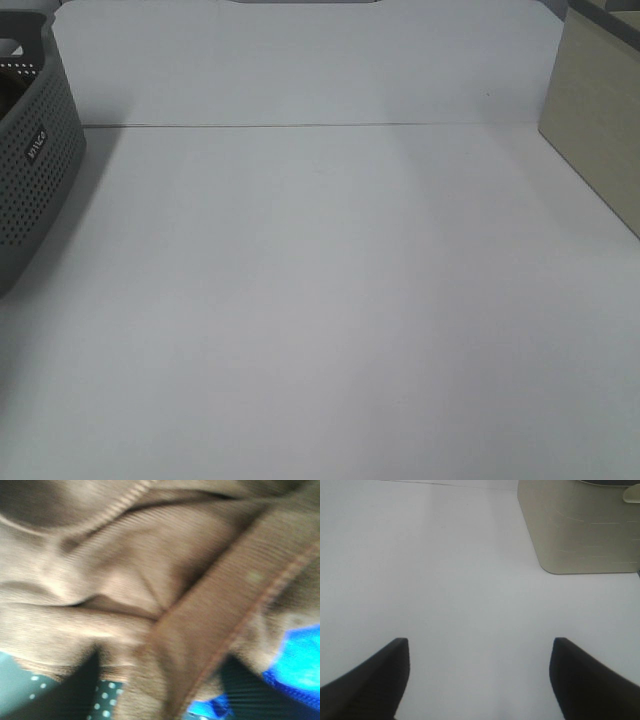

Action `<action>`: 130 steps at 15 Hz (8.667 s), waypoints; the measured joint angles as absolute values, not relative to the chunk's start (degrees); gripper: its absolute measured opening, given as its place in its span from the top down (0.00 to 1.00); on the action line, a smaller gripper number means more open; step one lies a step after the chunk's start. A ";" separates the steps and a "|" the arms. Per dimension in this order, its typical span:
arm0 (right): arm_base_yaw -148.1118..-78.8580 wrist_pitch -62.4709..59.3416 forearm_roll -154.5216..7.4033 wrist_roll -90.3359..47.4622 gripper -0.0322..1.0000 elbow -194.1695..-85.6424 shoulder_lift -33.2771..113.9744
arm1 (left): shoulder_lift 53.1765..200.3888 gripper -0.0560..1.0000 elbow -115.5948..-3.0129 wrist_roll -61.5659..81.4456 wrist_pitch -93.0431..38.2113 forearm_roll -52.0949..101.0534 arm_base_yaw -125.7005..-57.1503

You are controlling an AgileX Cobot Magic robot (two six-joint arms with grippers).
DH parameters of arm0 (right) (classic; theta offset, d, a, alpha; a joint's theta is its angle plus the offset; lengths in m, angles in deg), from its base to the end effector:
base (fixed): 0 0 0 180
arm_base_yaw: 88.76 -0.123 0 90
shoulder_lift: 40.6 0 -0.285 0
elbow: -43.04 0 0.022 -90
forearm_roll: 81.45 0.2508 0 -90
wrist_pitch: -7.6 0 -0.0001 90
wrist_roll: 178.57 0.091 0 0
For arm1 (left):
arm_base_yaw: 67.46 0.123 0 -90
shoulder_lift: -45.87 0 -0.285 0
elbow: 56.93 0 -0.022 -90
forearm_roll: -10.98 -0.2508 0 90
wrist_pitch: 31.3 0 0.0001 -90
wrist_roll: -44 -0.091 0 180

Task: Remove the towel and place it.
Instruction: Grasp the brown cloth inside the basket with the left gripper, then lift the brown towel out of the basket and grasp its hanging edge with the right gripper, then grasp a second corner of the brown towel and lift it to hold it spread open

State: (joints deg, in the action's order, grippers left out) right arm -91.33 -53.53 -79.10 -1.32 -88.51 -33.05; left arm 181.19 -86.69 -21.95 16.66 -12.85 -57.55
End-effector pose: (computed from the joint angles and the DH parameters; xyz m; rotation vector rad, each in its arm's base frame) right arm -0.0061 0.0030 0.2774 -0.0971 2.0416 0.0471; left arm 0.4801 0.1116 0.2014 1.6148 2.3957 0.8461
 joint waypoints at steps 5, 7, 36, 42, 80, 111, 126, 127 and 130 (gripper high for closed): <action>-91.33 -53.53 -79.10 -1.32 0.24 -88.51 -33.05 | 181.02 0.91 -86.69 -18.17 17.00 -12.45 -57.55; -91.33 -53.53 -79.10 -1.32 0.24 -88.51 -33.05 | 181.02 0.95 -86.69 -17.94 17.00 -12.45 -57.55; -91.33 -26.72 -26.39 -56.56 0.24 -90.00 3.79 | 139.08 0.95 -86.69 -2.87 16.77 -12.80 -96.80; -91.33 -40.47 1.85 -93.46 0.20 -99.05 29.00 | 139.08 0.95 -86.69 -2.87 15.57 -12.85 -107.11; -108.87 -49.18 -21.01 -55.53 0.96 -138.35 65.27 | 141.83 0.95 -86.69 -2.81 11.67 -6.67 -110.61; -108.87 -14.92 -78.93 -15.65 0.96 -188.26 72.84 | 157.13 0.95 -86.69 5.90 -48.55 4.79 -89.41; -108.01 7.20 -78.88 -14.10 0.96 -193.07 84.52 | 183.03 0.95 -118.43 12.54 -55.42 3.42 -84.82; -107.03 7.60 -78.42 -13.64 0.96 -194.96 86.01 | 185.49 0.95 -121.75 12.94 -54.91 3.36 -84.36; -105.31 7.60 -75.09 -13.36 0.96 -197.08 88.99 | 191.16 0.95 -128.63 17.41 -53.36 1.53 -83.10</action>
State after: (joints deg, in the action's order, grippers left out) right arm -105.31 7.60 -75.09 -13.36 -197.08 88.99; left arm 191.16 -128.63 17.41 -53.36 1.53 -83.10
